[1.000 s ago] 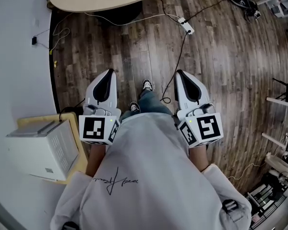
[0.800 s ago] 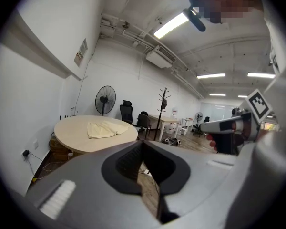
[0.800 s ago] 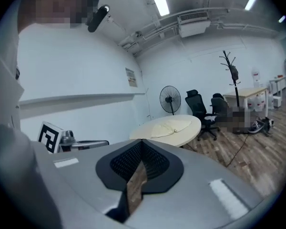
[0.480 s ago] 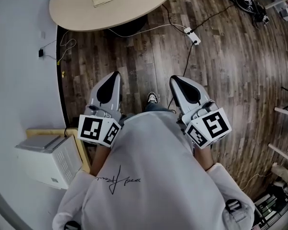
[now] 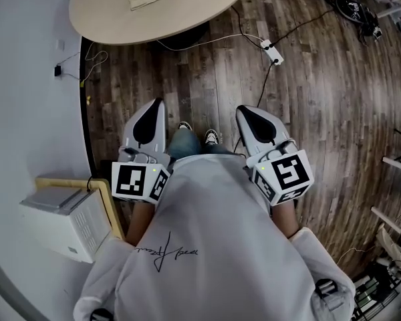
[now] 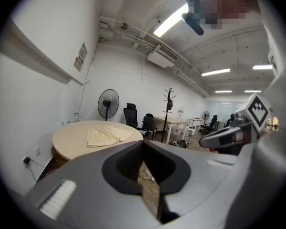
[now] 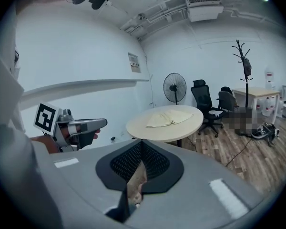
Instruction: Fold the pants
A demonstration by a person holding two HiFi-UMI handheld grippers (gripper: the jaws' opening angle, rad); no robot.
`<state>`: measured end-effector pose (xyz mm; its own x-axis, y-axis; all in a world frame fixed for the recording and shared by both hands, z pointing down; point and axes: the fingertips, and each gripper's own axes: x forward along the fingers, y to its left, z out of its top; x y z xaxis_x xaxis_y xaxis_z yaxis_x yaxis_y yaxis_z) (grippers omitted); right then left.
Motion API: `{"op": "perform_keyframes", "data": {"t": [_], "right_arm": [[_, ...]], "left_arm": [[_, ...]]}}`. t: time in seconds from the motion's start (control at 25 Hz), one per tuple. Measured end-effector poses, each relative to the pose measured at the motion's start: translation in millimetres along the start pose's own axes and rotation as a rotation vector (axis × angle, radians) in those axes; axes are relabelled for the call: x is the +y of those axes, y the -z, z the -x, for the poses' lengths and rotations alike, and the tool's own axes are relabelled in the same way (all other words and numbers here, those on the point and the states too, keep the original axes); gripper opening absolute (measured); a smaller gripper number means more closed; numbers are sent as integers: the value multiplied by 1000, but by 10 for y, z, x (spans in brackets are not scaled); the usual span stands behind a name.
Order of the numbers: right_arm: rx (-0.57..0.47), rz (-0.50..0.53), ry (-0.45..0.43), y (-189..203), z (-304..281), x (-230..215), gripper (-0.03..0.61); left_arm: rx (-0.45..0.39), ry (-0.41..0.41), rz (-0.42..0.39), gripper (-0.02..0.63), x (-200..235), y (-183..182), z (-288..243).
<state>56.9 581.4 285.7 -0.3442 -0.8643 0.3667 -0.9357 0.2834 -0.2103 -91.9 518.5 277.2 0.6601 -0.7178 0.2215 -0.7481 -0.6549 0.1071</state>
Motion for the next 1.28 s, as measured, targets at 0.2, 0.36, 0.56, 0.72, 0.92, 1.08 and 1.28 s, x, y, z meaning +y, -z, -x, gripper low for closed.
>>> {"op": "perform_keyframes", "data": {"t": [0.2,0.36,0.56,0.72,0.92,1.08,1.28], "right_arm": [[34,46,30,-9,-141,-73,-3],[35,68,45,-55,-305,-132,-5],[16,56,68,-232,-630,-292,-5],[14,51,79,-387,-912,-429,-5],[11,25,80,-633,-1335,-545,-3],[0,20,94,-855,-1754,-622,-3],[-2,16,110,-1179,-2217,-744,-3]], "left_arm": [[11,-51,15,6,158,50,-98],[7,-44,36,6,311,57,-285],[-35,-7,41,6,520,-96,-672],[-34,4,29,6,732,-204,-975],[-29,18,11,6,1082,-390,-1324],[-30,27,-1,6,1430,-579,-1624],[-18,79,-62,6,1731,-810,-2052]]}}
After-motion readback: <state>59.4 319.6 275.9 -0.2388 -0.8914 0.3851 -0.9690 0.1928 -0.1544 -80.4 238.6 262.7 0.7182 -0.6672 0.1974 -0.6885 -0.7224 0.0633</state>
